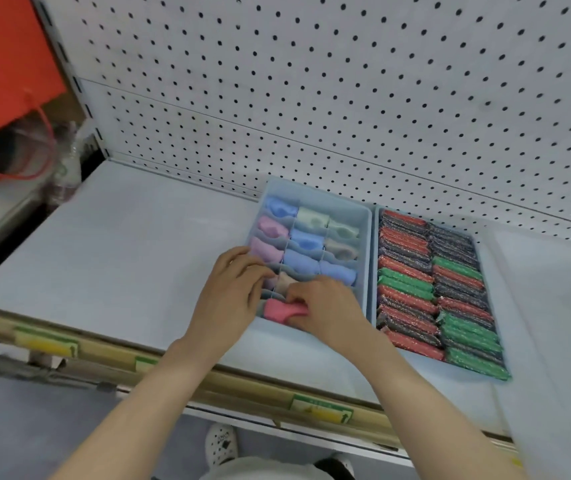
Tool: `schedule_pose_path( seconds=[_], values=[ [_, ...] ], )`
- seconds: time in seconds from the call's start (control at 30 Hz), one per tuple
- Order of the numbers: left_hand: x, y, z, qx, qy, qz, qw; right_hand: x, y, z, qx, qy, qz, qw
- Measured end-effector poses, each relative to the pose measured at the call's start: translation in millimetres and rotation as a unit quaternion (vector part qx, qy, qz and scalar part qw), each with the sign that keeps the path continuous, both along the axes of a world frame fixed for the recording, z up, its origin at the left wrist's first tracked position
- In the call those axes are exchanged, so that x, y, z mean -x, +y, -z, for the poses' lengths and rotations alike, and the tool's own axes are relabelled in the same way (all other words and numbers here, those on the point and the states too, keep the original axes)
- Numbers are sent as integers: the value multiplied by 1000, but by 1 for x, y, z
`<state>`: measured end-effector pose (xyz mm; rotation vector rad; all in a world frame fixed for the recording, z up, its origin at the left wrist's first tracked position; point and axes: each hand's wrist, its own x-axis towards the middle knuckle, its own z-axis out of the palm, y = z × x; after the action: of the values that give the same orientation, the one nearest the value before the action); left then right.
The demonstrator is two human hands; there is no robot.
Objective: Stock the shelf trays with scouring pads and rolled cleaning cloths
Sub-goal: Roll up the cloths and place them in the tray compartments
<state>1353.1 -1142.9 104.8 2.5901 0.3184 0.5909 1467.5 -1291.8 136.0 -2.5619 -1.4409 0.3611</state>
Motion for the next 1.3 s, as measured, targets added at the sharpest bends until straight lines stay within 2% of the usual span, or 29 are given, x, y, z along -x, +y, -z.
schedule_pose_path(
  seconds=[0.13, 0.4, 0.47, 0.57, 0.67, 0.77, 0.83, 0.93, 1.0, 1.07, 1.13, 1.2, 1.23, 1.3],
  values=[
    [2, 1, 3, 30, 16, -6, 999, 3, 5, -4, 43, -52, -34, 997],
    [3, 2, 6, 22, 21, -8, 1000, 5, 15, -18, 159, -74, -60, 983],
    [4, 3, 7, 18, 27, -3, 999, 4, 14, -13, 150, -48, -54, 986],
    [3, 2, 1, 3, 34, -6, 999, -1, -3, -17, 77, -7, -39, 996],
    [-7, -8, -8, -36, 19, -5, 999, -11, -40, -33, -26, 30, 34, 999],
    [-35, -40, -22, -21, 19, 29, 999, -34, -101, -52, -116, 14, 144, 983],
    [-63, -80, -33, -10, 8, 80, 997, -54, -158, -64, -134, -5, 232, 963],
    [-103, -155, -50, -2, -1, 166, 986, -80, -259, -75, -165, -56, 361, 916],
    [-122, -205, -58, 11, -1, 226, 974, -98, -327, -75, -110, -80, 449, 883],
    [-138, -248, -62, 22, -7, 278, 960, -117, -388, -68, 47, -52, 508, 858],
    [-152, -281, -63, 27, -14, 317, 948, -132, -429, -55, 212, 15, 507, 836],
    [-162, -303, -61, 31, 2, 332, 943, -140, -447, -47, 321, 83, 457, 825],
    [-164, -309, -60, 31, 14, 333, 942, -143, -451, -44, 328, 111, 434, 832],
    [-167, -315, -58, 18, 35, 330, 943, -150, -456, -42, 261, 167, 416, 855]
  ],
)
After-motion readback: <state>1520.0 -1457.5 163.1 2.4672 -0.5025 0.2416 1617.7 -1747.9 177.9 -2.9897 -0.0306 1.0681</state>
